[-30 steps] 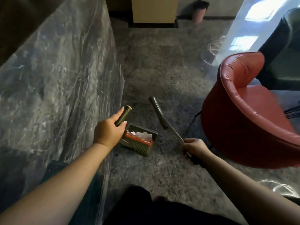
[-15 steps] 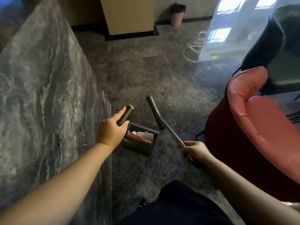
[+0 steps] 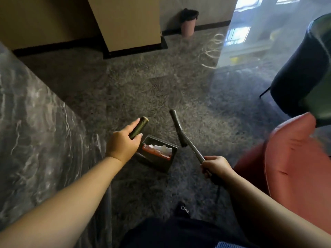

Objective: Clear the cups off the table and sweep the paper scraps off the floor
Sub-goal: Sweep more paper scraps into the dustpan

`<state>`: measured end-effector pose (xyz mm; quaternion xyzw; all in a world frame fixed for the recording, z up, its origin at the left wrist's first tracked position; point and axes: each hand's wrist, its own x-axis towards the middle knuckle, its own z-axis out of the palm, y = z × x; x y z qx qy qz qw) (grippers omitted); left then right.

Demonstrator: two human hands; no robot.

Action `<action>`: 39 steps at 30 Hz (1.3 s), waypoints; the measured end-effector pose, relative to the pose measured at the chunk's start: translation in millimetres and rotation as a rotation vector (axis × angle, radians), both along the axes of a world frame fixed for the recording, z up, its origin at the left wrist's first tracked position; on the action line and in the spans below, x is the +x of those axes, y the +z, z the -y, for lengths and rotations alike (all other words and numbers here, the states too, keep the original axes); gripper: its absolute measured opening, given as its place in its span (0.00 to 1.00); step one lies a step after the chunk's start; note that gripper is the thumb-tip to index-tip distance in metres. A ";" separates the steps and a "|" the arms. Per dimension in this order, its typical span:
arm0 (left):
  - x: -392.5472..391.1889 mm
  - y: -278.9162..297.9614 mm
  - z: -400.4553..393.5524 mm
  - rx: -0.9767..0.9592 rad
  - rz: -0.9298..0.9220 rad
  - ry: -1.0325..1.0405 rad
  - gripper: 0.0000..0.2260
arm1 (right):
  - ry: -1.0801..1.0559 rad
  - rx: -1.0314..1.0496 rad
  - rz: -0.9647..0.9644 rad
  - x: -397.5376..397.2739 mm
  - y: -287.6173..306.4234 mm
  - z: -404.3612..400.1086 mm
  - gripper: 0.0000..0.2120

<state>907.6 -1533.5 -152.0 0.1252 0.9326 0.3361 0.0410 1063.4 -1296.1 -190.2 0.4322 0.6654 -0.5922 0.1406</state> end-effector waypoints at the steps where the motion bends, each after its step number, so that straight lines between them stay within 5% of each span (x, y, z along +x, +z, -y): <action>1: -14.4 2.9 -10.3 0.009 -0.009 -0.007 0.23 | 0.002 0.008 0.004 -12.9 2.7 -9.6 0.06; 21: -397.3 -7.7 -233.4 0.014 -0.002 -0.178 0.23 | -0.133 -0.038 0.010 -353.0 9.1 -206.2 0.09; 39: -707.6 -0.2 -491.6 0.007 0.027 -0.042 0.22 | -0.065 -0.003 0.004 -680.7 1.0 -487.1 0.11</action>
